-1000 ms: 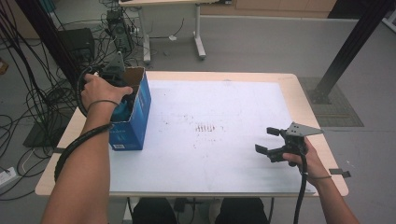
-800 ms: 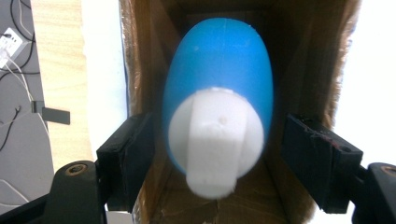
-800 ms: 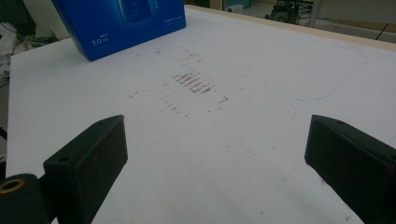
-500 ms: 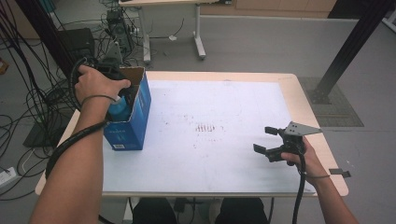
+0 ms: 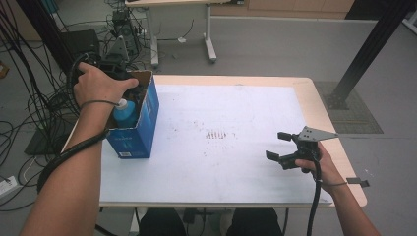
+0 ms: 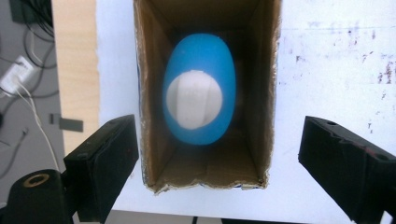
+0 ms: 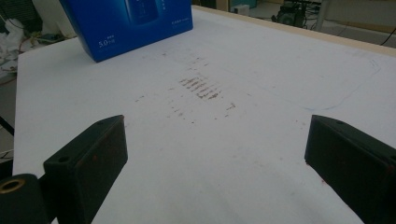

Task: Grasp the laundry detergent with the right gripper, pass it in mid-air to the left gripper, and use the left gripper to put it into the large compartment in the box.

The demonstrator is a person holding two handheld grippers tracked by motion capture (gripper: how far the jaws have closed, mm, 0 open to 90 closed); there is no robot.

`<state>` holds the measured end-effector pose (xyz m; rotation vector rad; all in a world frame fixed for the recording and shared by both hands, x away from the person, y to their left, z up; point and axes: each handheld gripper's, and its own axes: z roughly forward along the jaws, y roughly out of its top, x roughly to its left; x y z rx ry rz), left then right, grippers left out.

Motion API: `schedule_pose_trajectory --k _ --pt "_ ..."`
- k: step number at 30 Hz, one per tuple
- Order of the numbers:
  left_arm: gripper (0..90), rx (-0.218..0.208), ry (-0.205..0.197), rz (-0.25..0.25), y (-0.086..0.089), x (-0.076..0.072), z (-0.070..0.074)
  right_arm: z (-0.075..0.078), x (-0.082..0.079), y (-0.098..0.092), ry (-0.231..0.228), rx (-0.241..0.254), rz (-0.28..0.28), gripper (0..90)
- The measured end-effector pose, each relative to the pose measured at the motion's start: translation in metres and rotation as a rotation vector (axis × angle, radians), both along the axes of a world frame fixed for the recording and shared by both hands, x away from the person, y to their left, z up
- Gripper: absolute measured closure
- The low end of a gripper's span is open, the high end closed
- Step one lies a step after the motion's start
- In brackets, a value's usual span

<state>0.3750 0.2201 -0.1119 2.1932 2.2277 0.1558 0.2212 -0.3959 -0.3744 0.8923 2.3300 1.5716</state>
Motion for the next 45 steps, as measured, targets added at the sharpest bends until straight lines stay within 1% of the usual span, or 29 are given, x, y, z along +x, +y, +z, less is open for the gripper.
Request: schedule_pose_trajectory --k 1,3,5,6,7,8,10,11,14,15,16,17,20,21,23,24,28,29,31,32,34,35,36,37,39,40,42,43,45 --pt "8.4 0.000 0.000 0.000 0.000 0.000 0.000 0.000 0.000 0.000 0.000 0.000 0.000 5.7" --pt "8.1 -0.014 -0.010 -0.028 -0.005 -0.004 0.004 0.001 0.001 0.000 0.002 -0.004 0.005 5.7" --pt "7.8 -0.014 -0.019 -0.034 -0.007 -0.006 0.005 0.001 0.002 0.000 0.002 -0.005 0.006 5.7" --pt "7.6 -0.009 -0.029 -0.053 -0.013 -0.009 0.007 0.001 0.002 0.000 0.002 -0.006 0.005 5.7" --pt "7.3 -0.013 -0.034 -0.061 -0.014 -0.010 0.008 0.002 0.003 0.000 0.003 -0.007 0.005 5.7" --pt "7.1 -0.006 -0.030 -0.074 -0.018 -0.011 0.007 0.002 0.003 0.000 0.002 -0.011 0.005 5.7" --pt "6.5 -0.002 -0.028 -0.078 -0.020 -0.011 0.007 0.003 0.004 0.000 0.004 -0.011 0.004 5.7" --pt "5.6 -0.007 -0.031 -0.097 -0.024 -0.013 0.007 0.003 0.004 0.000 0.006 -0.011 0.005 5.9" --pt "5.5 -0.018 -0.041 -0.126 -0.028 -0.017 0.006 0.006 0.004 0.001 0.005 -0.015 0.001 6.0" --pt "5.5 -0.018 -0.041 -0.126 -0.028 -0.017 0.006 0.008 0.005 0.001 0.004 -0.017 -0.001 6.0" --pt "5.5 -0.022 -0.050 -0.152 -0.032 -0.021 0.005 0.009 0.005 0.001 0.002 -0.017 -0.004 6.1" --pt "5.3 -0.022 -0.050 -0.152 -0.032 -0.021 0.005 0.010 0.004 0.001 0.004 -0.015 -0.008 6.0" --pt "5.1 -0.039 -0.064 -0.198 -0.040 -0.029 0.005 0.013 0.004 0.001 0.009 -0.010 -0.015 6.1" --pt "5.0 -0.039 -0.064 -0.198 -0.040 -0.029 0.005 0.014 0.004 0.001 0.010 -0.010 -0.018 6.1" --pt "4.9 -0.042 -0.074 -0.220 -0.047 -0.035 0.004 0.016 0.004 0.001 0.007 -0.012 -0.020 6.1" --pt "5.0 -0.052 -0.084 -0.239 -0.049 -0.039 0.004 0.018 0.004 0.002 0.007 -0.013 -0.023 6.1" --pt "4.9 -0.066 -0.096 -0.285 -0.061 -0.048 0.000 0.022 0.004 0.003 0.009 -0.015 -0.028 6.1" --pt "4.9 -0.076 -0.108 -0.299 -0.065 -0.052 -0.001 0.024 0.004 0.003 0.012 -0.015 -0.030 6.0" --pt "4.8 -0.077 -0.110 -0.305 -0.067 -0.053 -0.001 0.026 0.004 0.004 0.011 -0.018 -0.034 6.1" --pt "4.8 -0.081 -0.113 -0.325 -0.074 -0.057 -0.003 0.027 0.004 0.004 0.012 -0.017 -0.035 6.1" --pt "5.0 -0.097 -0.116 -0.355 -0.081 -0.062 -0.006 0.030 0.004 0.004 0.017 -0.021 -0.043 6.1" --pt "4.9 -0.102 -0.126 -0.366 -0.086 -0.065 -0.008 0.032 0.004 0.005 0.016 -0.025 -0.045 6.1" --pt "4.9 -0.102 -0.126 -0.366 -0.086 -0.065 -0.008 0.032 0.004 0.005 0.016 -0.025 -0.045 6.1" --pt "5.0 -0.113 -0.122 -0.395 -0.094 -0.068 -0.010 0.035 0.004 0.005 0.021 -0.024 -0.048 6.1" --pt "5.2 -0.124 -0.136 -0.410 -0.099 -0.072 -0.013 0.037 0.005 0.005 0.026 -0.026 -0.047 6.1" --pt "5.1 -0.121 -0.134 -0.422 -0.105 -0.073 -0.015 0.038 0.004 0.005 0.024 -0.027 -0.049 6.1" --pt "5.1 -0.131 -0.134 -0.439 -0.110 -0.075 -0.019 0.040 0.004 0.005 0.027 -0.027 -0.052 6.1" --pt "5.2 -0.124 -0.131 -0.444 -0.115 -0.076 -0.021 0.041 0.004 0.005 0.027 -0.028 -0.054 6.0" --pt "5.0 -0.129 -0.138 -0.449 -0.118 -0.077 -0.024 0.042 0.004 0.006 0.028 -0.031 -0.053 5.9"
